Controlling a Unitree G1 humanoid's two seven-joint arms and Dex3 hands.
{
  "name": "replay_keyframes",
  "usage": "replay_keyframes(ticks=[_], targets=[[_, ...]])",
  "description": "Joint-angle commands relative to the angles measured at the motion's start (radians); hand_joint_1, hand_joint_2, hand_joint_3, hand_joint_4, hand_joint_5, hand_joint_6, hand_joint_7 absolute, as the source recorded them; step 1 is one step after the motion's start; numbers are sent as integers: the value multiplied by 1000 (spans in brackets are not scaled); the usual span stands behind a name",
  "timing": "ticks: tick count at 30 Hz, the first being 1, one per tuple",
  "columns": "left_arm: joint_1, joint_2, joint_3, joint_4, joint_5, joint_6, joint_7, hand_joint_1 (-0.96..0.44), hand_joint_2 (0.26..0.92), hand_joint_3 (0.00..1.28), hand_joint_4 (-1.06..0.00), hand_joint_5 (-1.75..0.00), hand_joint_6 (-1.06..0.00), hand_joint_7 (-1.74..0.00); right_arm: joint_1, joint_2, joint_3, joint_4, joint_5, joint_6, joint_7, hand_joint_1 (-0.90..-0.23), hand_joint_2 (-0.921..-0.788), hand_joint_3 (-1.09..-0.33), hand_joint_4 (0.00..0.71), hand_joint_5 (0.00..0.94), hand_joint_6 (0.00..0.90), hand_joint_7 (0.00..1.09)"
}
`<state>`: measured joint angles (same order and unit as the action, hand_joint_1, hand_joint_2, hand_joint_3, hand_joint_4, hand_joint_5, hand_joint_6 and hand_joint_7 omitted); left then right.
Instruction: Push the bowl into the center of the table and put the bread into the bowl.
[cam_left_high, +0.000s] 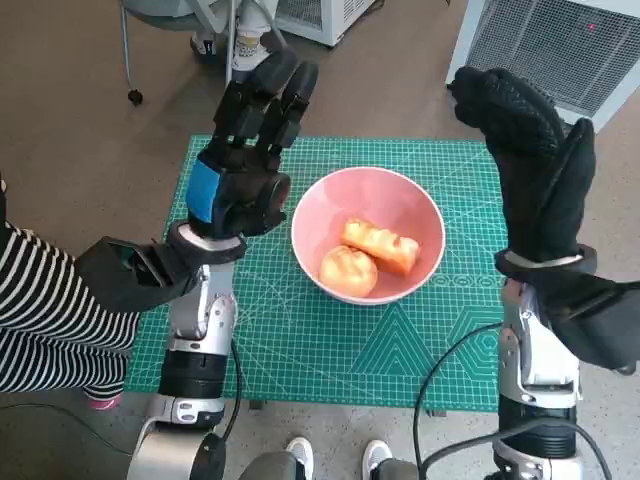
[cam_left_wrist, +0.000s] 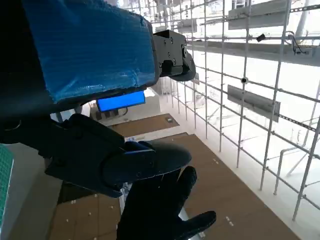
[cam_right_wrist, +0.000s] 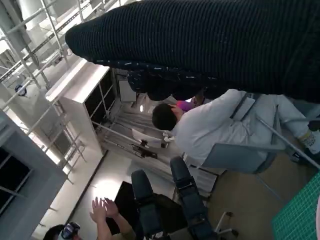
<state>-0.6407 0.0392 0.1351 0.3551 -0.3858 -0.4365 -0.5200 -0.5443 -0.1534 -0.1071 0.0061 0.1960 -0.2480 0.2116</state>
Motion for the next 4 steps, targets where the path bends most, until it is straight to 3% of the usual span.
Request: replay_keyframes(ticks=[1, 4], targets=[[15, 9, -5, -13, 20, -3, 9, -712, 921, 511, -91, -72, 1, -500, 25, -1, 0, 6, 8, 12, 10, -732, -921, -721, 195, 4, 138, 372], [16, 11, -6, -16, 25, -4, 11, -718, 921, 512, -89, -68, 1, -491, 28, 0, -1, 3, 11, 14, 11, -734, -921, -721, 195, 3, 141, 373]])
